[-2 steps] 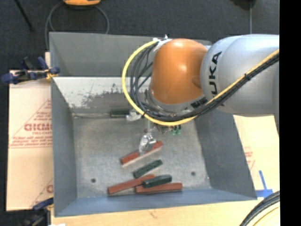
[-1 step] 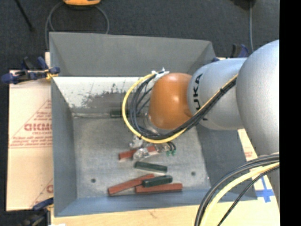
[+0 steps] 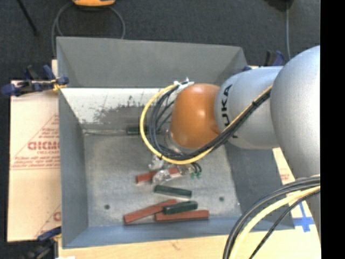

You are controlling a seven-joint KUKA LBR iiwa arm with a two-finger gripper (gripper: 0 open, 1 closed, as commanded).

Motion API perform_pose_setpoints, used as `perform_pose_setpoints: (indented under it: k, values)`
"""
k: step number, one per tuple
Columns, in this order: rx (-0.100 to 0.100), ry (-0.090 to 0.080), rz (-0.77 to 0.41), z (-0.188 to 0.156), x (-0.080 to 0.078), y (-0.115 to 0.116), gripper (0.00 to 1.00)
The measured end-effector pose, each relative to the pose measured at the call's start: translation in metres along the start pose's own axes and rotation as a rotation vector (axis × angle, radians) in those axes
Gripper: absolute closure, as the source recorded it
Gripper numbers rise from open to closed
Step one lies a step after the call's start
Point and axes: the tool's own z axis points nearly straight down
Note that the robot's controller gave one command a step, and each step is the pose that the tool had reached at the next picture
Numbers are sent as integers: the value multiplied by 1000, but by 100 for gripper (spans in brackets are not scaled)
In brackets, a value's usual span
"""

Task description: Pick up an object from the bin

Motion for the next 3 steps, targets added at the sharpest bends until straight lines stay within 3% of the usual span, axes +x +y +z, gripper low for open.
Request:
perform_pose_setpoints:
  k: [1,2,3]
  values:
    - [0,0,0,-1,0,0,100]
    - [3,8,-104,-33,10,-15,100]
    - [2,4,-70,-212,-7,17,100]
